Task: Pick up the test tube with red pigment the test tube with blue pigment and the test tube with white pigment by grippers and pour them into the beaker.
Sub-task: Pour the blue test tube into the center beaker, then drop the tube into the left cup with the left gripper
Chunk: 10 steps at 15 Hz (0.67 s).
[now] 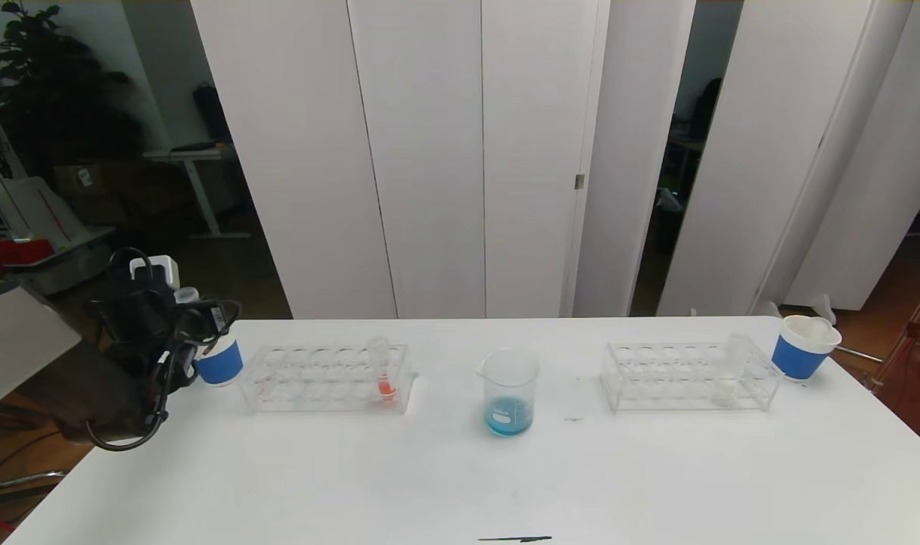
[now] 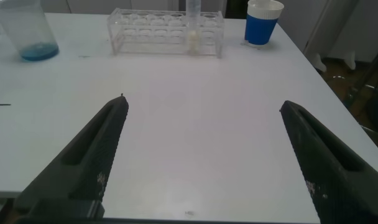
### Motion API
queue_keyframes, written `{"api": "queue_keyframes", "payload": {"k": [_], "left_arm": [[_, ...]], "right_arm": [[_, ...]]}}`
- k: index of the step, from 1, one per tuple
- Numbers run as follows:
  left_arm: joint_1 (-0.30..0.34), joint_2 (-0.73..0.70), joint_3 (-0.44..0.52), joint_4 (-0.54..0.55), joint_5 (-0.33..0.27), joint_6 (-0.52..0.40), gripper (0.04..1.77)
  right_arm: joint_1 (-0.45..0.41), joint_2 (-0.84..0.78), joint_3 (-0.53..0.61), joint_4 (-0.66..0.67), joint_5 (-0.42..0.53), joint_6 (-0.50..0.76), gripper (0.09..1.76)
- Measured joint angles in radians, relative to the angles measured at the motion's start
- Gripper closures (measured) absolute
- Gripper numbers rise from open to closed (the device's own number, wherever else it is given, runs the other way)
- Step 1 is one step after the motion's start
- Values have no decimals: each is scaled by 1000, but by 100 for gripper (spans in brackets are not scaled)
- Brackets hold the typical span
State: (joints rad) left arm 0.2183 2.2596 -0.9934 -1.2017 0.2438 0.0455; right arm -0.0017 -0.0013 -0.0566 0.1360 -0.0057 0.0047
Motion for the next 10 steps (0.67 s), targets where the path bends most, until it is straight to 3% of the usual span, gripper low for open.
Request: {"api": "queue_keyframes", "payload": {"k": [6,7,10], "left_arm": [[-1,1,-2,11,0,1,123],[-1,1,0,11,0,5,109],[-1,-2,1,10,0,1,17]], "right_arm": [[0,0,0,0,0,0,10],[0,0,0,0,0,0,10],[0,0,0,0,0,0,10]]}}
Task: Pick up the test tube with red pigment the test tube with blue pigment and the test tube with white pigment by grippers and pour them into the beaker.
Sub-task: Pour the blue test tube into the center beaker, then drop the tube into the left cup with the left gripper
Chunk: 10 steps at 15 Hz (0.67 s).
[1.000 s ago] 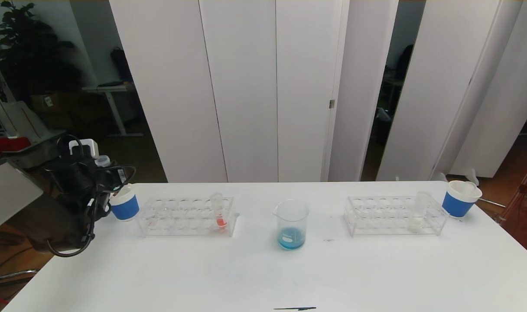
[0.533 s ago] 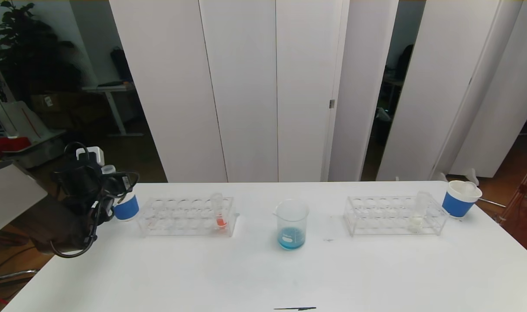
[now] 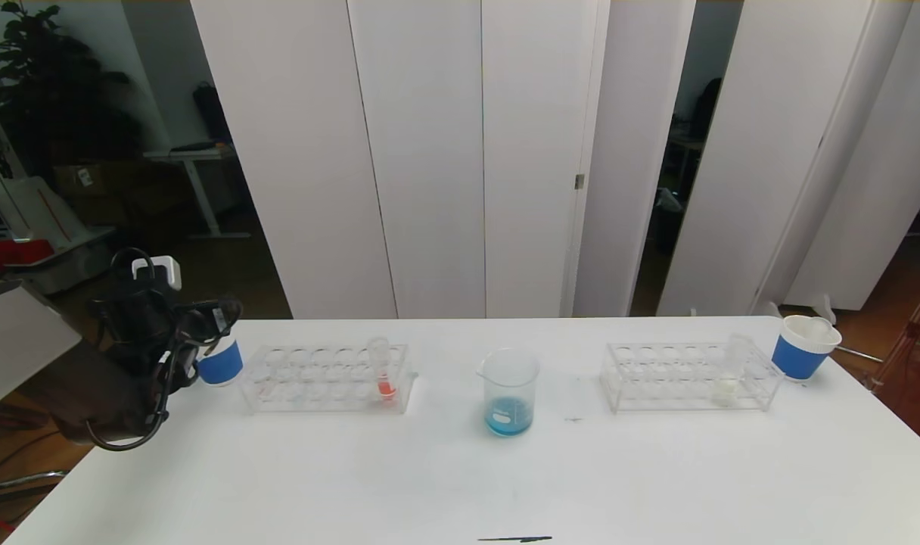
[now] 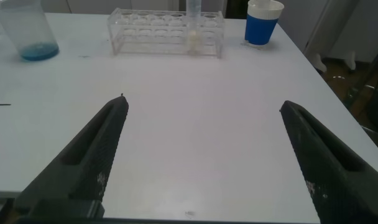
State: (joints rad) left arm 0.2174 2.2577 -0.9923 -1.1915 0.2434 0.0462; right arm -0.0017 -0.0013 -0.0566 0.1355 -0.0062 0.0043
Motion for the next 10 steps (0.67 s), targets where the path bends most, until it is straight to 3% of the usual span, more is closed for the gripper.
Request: {"api": "queue_keyframes", "payload": {"k": [1,10], "left_arm": [[0,-1,0,0,0,-1,6],[-4,-40,3,13,-11,6,6]], "right_arm": [[0,0,0,0,0,0,10],[0,0,0,0,0,0,10]]}}
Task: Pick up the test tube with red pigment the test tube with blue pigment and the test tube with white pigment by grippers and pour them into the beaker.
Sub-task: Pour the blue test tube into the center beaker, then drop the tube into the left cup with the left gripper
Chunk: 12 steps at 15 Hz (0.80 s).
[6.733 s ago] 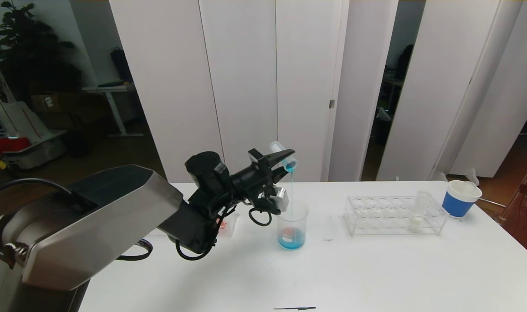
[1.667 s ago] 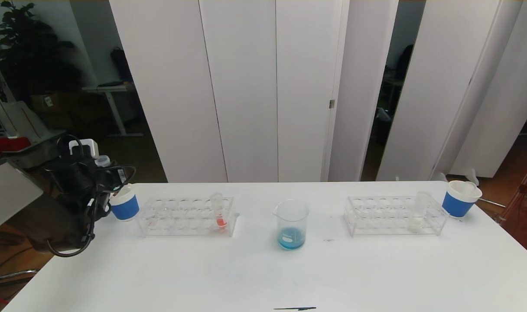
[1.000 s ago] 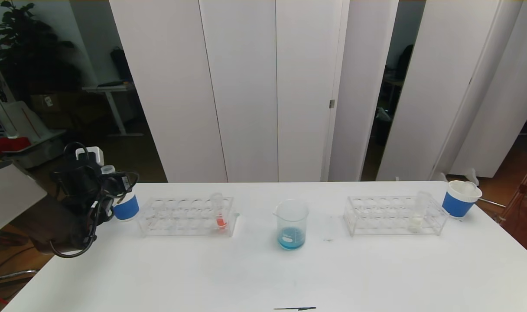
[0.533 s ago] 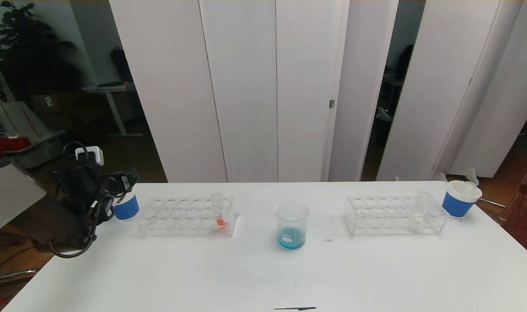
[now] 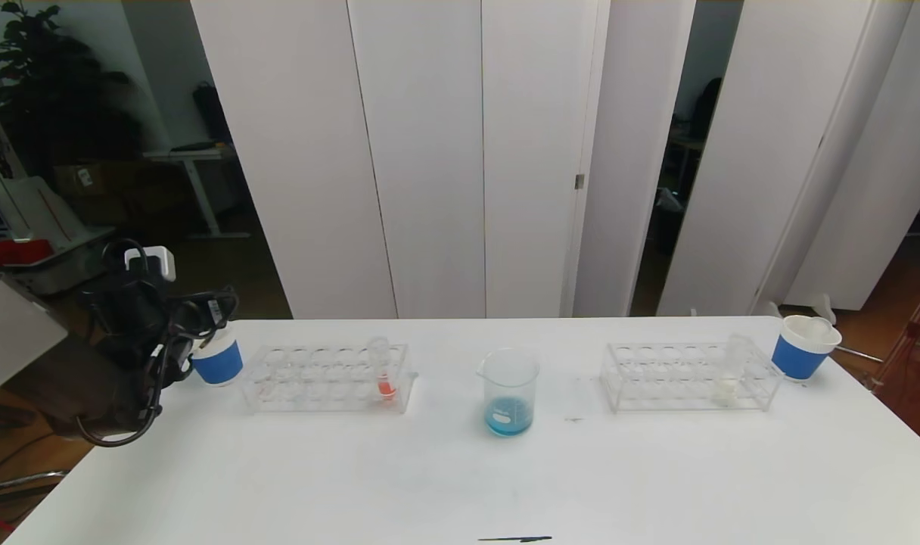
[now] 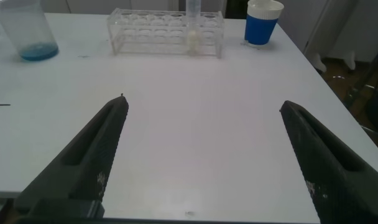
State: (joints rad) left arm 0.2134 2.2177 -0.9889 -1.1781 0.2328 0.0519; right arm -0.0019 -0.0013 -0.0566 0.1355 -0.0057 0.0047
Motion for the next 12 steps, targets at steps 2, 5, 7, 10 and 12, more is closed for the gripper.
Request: {"api": "queue_keyframes", "payload": {"k": [2,5,7,10,12], "left_arm": [[-6,-46,6,37,-8,1,6],[-16,-158,47,87,-17,5,6],[-24,-258,100,121,-39,5,6],[-49,-435,196,196,-65,5,6],[-75,-566,256,267,-70,6,6]], "right_arm": [[0,0,0,0,0,0,10],[0,0,0,0,0,0,10],[0,0,0,0,0,0,10],[0,0,0,0,0,0,10],[0,0,0,0,0,0,10]]}}
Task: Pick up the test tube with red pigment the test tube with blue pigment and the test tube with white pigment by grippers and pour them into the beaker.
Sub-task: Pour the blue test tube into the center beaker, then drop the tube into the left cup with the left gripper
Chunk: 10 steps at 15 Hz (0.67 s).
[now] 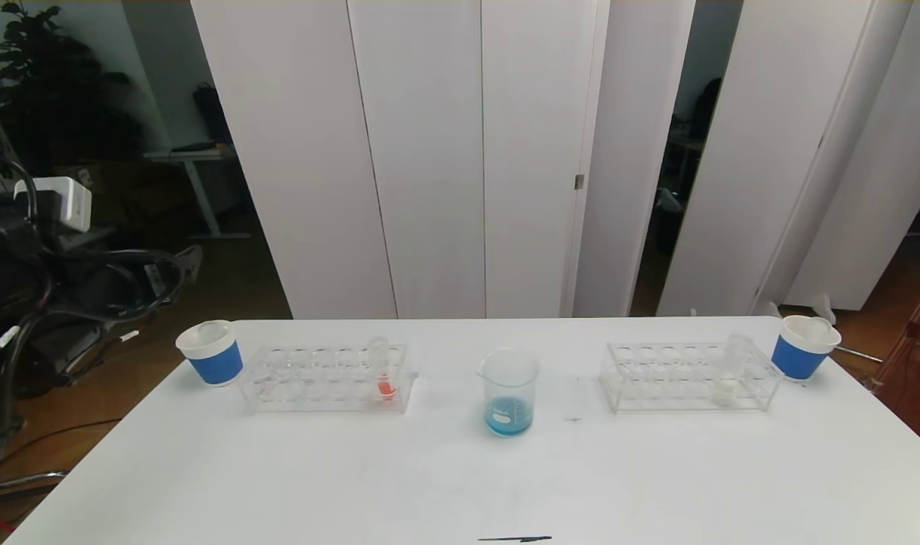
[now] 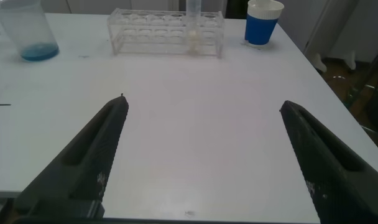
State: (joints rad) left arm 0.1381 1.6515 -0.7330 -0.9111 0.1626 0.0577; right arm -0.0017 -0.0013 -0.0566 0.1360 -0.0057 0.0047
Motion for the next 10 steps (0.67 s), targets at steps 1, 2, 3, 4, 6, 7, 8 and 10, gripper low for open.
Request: {"api": "queue_keyframes", "payload": {"k": [1,2,3,4,6,7,8,10], "left_arm": [[-13,-66,26,43,-1,0,6],[-27,-141,54,93,-2,0,6],[-39,-212,78,139,-2,0,6],[-50,-286,101,185,-2,1,6],[-64,-447,142,298,-2,2,6],[-67,-527,155,359,-2,2,6],[-70,-615,166,426,-2,3,6],[-74,-788,182,559,-2,4,6]], "right_arm": [[0,0,0,0,0,0,10],[0,0,0,0,0,0,10],[0,0,0,0,0,0,10],[0,0,0,0,0,0,10],[0,0,0,0,0,0,10],[0,0,0,0,0,0,10],[0,0,0,0,0,0,10],[0,0,0,0,0,0,10]]}}
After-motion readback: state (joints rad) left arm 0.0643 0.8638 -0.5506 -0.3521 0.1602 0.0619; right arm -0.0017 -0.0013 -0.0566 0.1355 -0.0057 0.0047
